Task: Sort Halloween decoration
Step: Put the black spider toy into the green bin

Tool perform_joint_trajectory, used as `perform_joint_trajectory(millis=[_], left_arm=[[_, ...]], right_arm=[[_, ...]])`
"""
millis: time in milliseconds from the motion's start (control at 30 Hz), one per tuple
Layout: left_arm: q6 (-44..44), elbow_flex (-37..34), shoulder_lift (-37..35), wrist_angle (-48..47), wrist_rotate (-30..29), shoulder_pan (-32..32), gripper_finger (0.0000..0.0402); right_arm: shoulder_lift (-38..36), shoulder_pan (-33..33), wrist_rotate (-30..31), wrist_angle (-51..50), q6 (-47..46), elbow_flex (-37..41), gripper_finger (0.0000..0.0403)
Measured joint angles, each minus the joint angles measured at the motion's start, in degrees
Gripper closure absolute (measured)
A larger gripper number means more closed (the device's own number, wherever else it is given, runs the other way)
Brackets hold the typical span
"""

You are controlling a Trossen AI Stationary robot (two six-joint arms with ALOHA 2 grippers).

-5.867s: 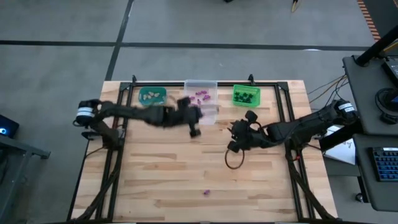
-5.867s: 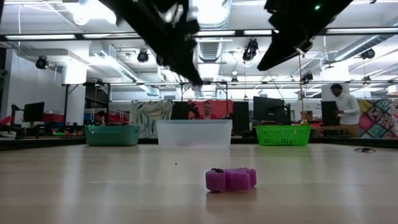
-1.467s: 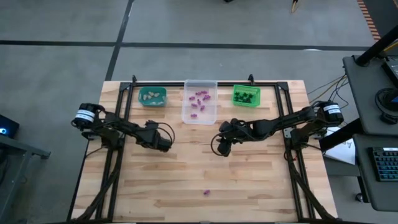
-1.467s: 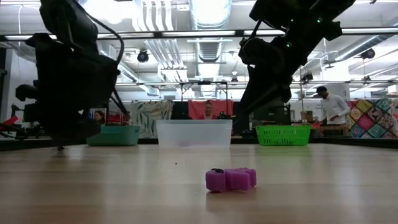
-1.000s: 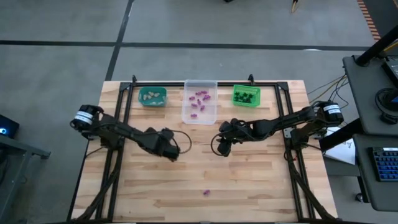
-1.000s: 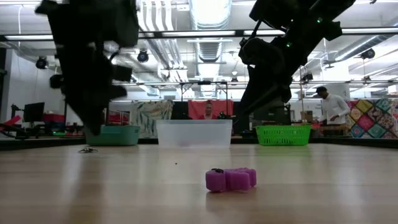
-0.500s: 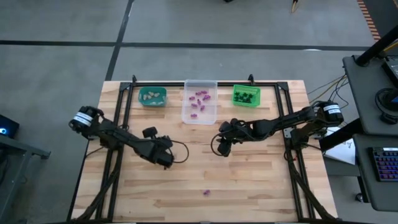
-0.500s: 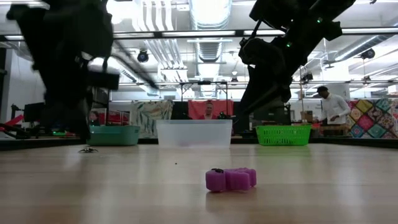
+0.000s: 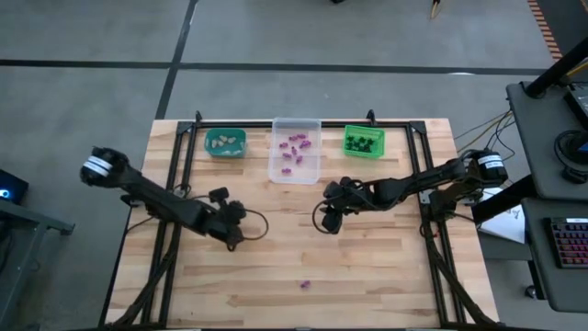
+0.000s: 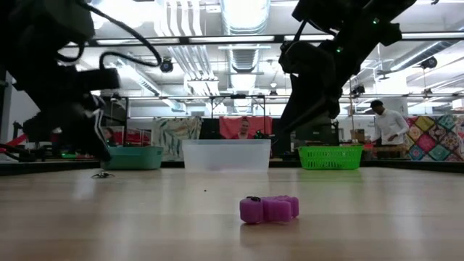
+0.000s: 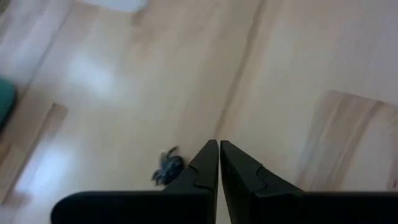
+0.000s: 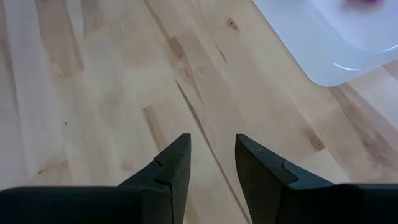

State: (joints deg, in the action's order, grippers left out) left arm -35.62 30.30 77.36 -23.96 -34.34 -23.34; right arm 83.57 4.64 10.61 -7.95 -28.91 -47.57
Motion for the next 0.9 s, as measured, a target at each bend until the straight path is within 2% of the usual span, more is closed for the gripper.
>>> perform_joint_trajectory(millis=[200, 433, 667, 767, 900], left_arm=[[-4.9, -5.6, -7.9, -0.9, -1.2, 0.9, 0.0401], [-13.3, -10.1, -12.0, -0.5, -2.5, 1.8, 0.0401], [-14.6, -10.9, -10.4, 3.8, -2.6, 1.8, 0.0401], [-14.1, -10.9, -8.3, 7.7, -5.0, 1.8, 0.0401], [-14.8, -10.5, -4.5, 10.1, -5.2, 1.9, 0.0402]], right_arm=[[0.4, 0.0, 0.0, 1.5, 0.0, 0.0, 0.0287], [3.5, 0.0, -0.1, 3.2, 0.0, 0.0, 0.0287], [7.7, 0.0, -0.6, 4.0, -1.0, -0.3, 0.0287], [8.9, 0.0, -0.6, 4.0, -1.0, -0.9, 0.0287], [10.3, 0.0, -0.6, 3.8, -1.0, -1.9, 0.0287]])
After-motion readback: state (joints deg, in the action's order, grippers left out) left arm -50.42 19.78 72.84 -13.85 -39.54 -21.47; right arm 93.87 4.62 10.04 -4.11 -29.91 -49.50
